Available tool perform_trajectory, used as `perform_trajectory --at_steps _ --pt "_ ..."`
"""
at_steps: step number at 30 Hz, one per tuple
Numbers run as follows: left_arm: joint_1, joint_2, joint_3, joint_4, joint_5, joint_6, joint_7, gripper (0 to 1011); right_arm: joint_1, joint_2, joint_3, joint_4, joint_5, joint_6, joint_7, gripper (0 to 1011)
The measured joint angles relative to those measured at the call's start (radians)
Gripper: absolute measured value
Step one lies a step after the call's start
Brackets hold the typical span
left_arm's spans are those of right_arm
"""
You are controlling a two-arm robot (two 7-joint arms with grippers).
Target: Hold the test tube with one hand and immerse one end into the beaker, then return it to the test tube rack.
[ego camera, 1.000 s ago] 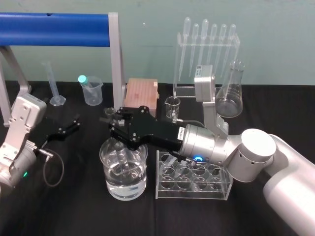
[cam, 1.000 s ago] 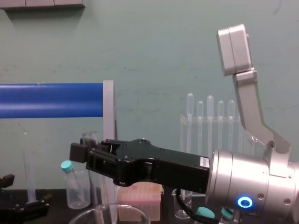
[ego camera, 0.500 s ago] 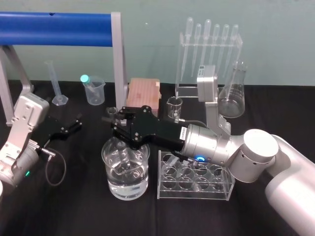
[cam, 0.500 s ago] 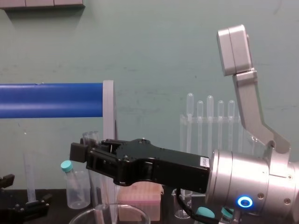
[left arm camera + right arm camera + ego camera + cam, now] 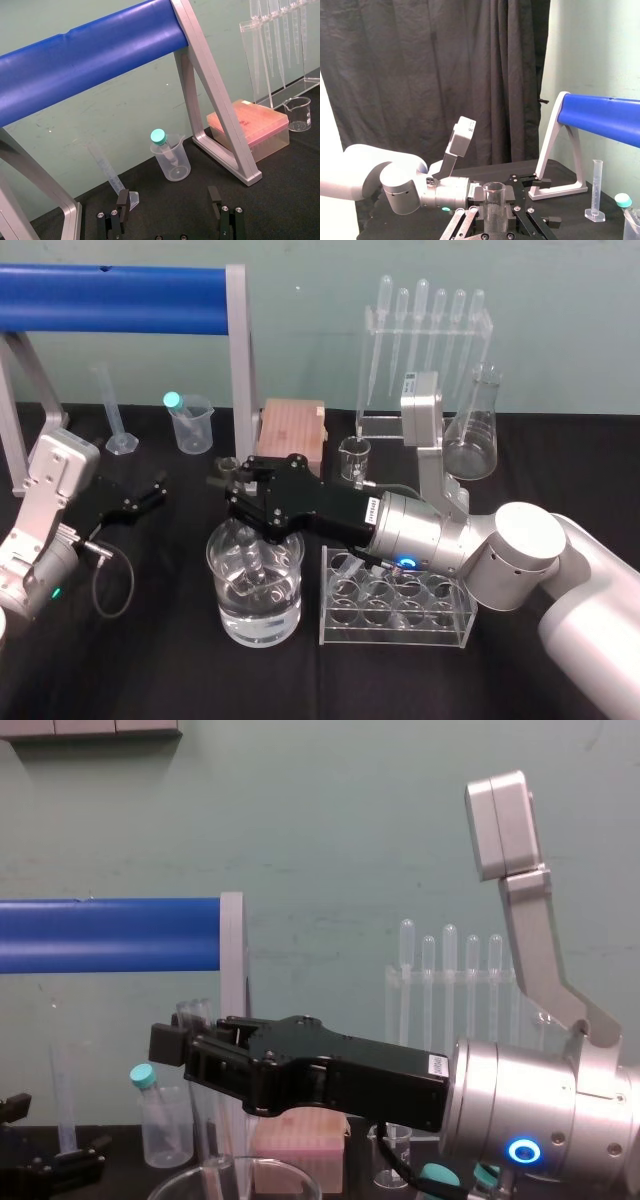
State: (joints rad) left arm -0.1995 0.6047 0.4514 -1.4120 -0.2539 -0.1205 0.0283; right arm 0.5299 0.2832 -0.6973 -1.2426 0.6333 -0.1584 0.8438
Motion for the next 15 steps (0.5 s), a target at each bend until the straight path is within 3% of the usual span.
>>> perform_trajectory --at_steps 15 --pt "0.0 0.0 0.0 0.0 0.0 0.0 0.0 1000 0.0 0.0 0.0 0.0 0.0 0.0 0.001 227"
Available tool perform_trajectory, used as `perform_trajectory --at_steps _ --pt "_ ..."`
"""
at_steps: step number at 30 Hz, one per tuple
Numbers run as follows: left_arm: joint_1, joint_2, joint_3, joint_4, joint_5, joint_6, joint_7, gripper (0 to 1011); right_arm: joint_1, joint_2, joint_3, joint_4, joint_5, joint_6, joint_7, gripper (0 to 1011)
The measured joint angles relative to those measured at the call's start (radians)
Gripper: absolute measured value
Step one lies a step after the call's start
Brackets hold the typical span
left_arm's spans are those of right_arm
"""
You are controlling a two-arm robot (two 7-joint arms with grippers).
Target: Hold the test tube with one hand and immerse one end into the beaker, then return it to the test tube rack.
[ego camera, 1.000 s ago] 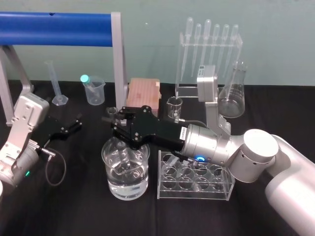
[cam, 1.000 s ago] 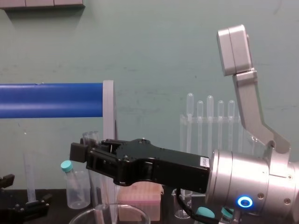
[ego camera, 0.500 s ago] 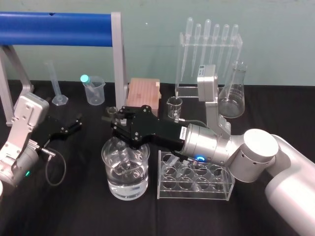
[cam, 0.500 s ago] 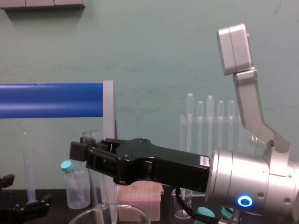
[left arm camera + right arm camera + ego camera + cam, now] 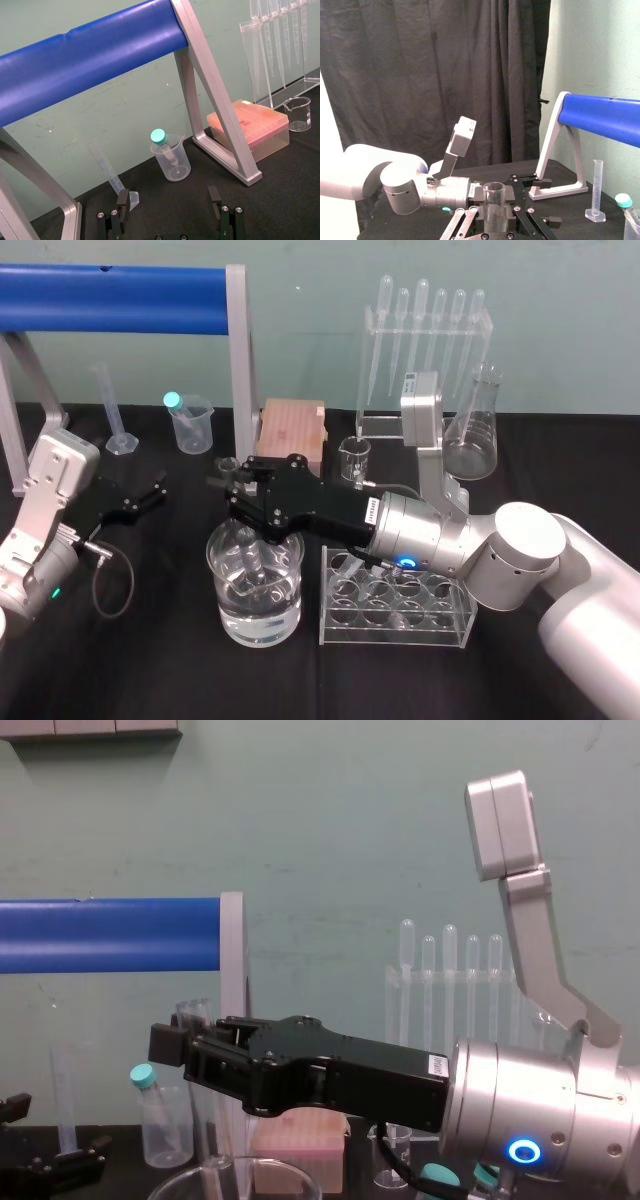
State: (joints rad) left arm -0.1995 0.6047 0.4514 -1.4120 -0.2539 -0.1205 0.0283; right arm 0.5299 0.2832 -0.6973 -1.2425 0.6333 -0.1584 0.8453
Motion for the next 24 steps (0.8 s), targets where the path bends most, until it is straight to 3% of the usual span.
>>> perform_trajectory --at_steps 24 --pt "0.0 0.0 0.0 0.0 0.0 0.0 0.0 1000 0.0 0.0 0.0 0.0 0.0 0.0 0.0 227"
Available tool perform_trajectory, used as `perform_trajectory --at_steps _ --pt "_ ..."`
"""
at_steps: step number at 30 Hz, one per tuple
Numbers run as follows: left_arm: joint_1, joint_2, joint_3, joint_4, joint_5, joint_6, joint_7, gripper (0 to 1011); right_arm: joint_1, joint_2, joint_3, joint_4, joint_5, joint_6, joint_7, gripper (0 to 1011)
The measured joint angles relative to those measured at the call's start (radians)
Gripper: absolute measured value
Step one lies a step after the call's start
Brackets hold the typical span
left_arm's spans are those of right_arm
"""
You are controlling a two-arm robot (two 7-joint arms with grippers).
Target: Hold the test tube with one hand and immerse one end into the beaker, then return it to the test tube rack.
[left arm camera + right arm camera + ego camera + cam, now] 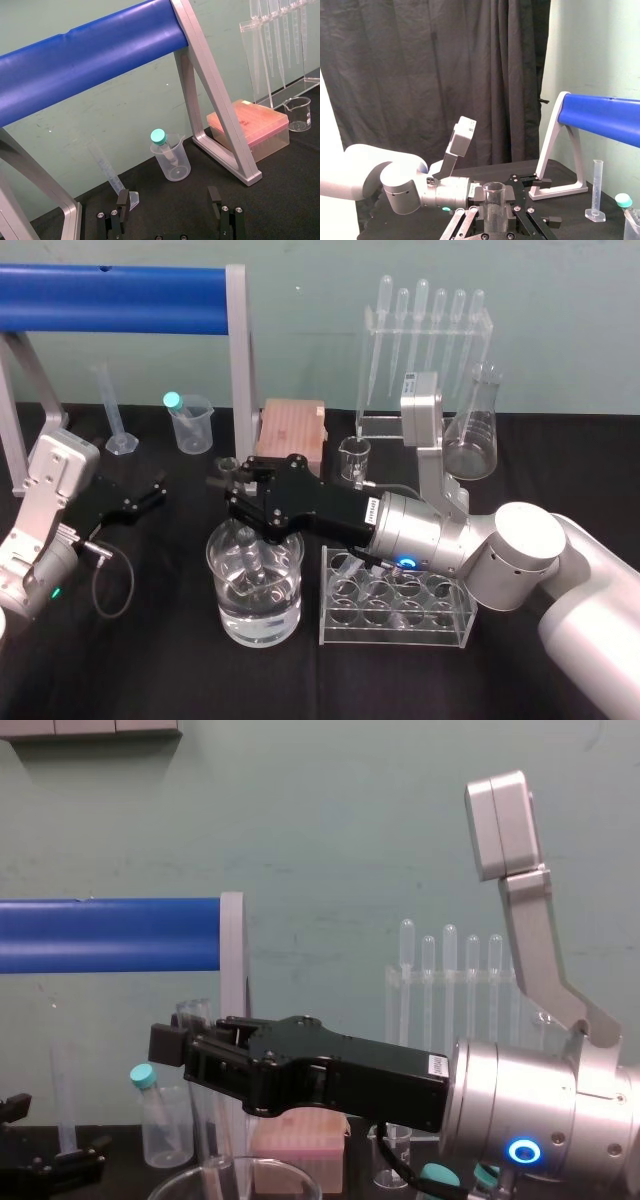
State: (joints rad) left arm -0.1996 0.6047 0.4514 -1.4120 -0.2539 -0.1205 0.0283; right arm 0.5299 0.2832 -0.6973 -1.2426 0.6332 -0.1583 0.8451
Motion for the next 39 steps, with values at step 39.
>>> perform_trajectory --at_steps 39 --pt "0.0 0.0 0.0 0.0 0.0 0.0 0.0 1000 0.0 0.0 0.0 0.0 0.0 0.0 0.0 227"
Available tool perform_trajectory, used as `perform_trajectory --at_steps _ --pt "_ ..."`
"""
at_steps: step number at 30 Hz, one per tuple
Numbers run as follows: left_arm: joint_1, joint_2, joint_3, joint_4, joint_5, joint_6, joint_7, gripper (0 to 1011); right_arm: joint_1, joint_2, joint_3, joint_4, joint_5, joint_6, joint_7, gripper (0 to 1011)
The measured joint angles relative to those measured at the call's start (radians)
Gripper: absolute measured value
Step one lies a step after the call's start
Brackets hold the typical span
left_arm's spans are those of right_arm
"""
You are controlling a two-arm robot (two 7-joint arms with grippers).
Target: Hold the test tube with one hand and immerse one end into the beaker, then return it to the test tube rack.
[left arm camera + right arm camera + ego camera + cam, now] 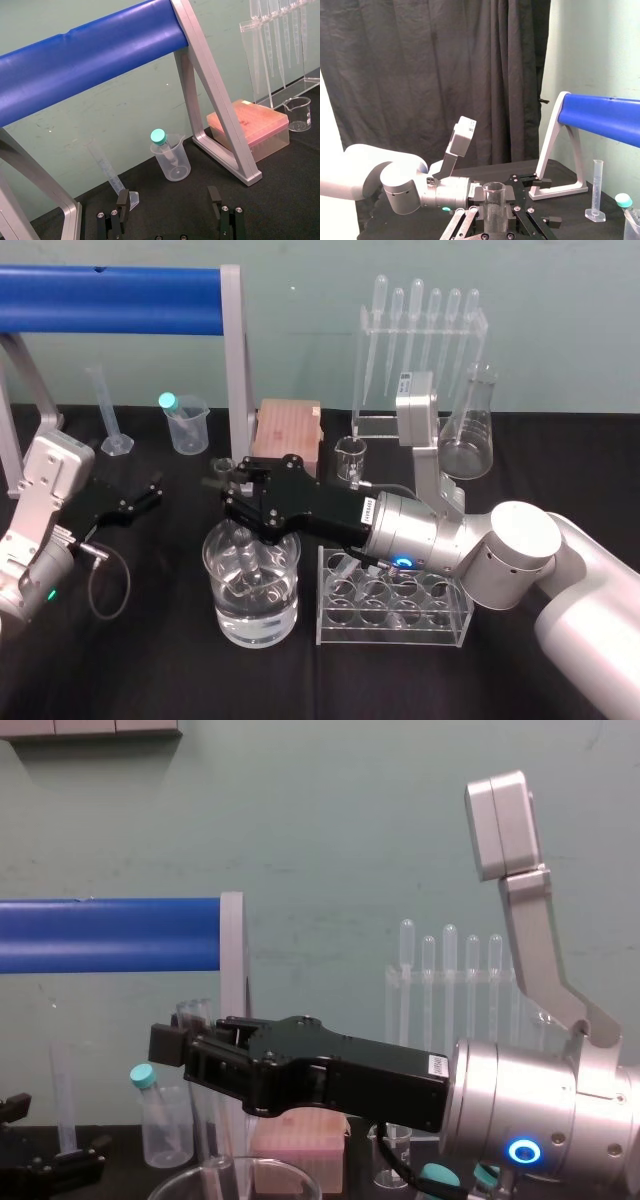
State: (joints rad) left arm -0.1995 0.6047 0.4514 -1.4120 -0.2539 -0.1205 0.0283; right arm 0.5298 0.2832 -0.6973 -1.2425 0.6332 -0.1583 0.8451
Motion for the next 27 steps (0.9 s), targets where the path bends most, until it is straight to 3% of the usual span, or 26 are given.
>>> perform_trajectory --at_steps 27 --pt "0.0 0.0 0.0 0.0 0.0 0.0 0.0 1000 0.0 0.0 0.0 0.0 0.0 0.0 0.0 227"
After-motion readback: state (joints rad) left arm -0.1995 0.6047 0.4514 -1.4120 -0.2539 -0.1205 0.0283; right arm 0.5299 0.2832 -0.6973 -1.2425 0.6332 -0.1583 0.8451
